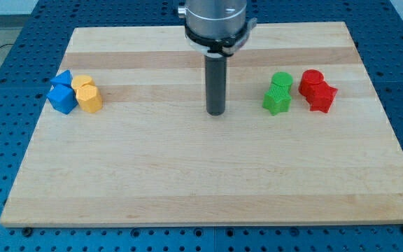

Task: Place the green star left to the red star

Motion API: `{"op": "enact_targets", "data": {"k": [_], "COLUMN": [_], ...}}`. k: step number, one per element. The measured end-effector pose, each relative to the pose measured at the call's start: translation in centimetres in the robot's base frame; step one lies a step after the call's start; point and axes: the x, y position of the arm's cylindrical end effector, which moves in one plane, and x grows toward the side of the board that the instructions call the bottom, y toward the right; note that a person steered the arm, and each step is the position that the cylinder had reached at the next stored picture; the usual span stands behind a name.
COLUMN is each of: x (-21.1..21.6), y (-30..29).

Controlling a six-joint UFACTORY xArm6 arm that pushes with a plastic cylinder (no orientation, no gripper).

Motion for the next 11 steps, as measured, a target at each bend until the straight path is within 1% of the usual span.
{"op": "enact_targets", "data": {"k": [2,3,4,5,7,8,9,10,11], "x": [0.0,0.0,-0.6,-2.3,-2.3,-2.2,-0.3,0.7,0.7], "y": [5.9,7.1,5.2,6.0,10.5,8.7,5.8,6.1,8.3]}}
